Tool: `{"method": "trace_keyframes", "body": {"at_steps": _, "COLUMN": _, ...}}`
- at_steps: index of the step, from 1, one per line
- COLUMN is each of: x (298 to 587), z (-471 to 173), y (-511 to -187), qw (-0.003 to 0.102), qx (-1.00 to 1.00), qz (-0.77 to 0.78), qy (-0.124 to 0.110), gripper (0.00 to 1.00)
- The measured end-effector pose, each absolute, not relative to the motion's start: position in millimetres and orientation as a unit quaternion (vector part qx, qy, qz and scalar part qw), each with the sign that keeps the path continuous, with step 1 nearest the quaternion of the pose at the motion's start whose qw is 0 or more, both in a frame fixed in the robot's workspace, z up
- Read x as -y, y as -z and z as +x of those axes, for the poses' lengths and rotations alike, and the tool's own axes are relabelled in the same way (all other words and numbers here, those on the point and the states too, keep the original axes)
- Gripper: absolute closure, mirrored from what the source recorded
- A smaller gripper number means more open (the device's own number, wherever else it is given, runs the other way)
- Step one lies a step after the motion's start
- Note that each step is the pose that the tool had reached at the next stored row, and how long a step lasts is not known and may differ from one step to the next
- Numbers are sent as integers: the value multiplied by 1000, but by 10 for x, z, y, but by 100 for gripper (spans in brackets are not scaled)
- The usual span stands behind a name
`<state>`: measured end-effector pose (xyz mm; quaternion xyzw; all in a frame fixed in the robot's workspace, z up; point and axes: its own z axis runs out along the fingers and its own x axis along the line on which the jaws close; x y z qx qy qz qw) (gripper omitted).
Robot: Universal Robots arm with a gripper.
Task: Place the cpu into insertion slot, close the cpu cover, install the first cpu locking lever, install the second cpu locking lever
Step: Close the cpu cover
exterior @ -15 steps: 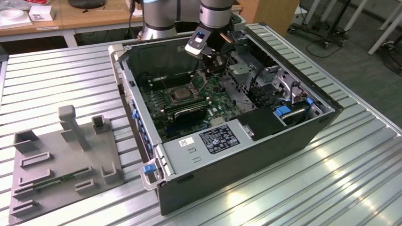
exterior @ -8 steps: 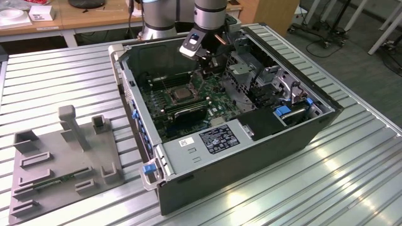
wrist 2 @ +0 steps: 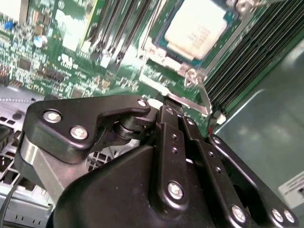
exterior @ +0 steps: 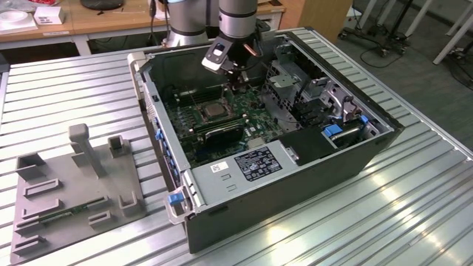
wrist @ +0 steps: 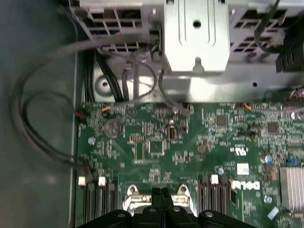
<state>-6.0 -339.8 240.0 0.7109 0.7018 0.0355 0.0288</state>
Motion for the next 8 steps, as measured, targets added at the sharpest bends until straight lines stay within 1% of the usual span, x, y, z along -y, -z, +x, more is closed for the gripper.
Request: {"method": "trace_keyframes", "body": {"at_steps": 8, "x": 3397, "z": -191, "y": -2379, "qw": 31, "qx": -702, "qz": 711, "qy": -36, "gripper": 89}}
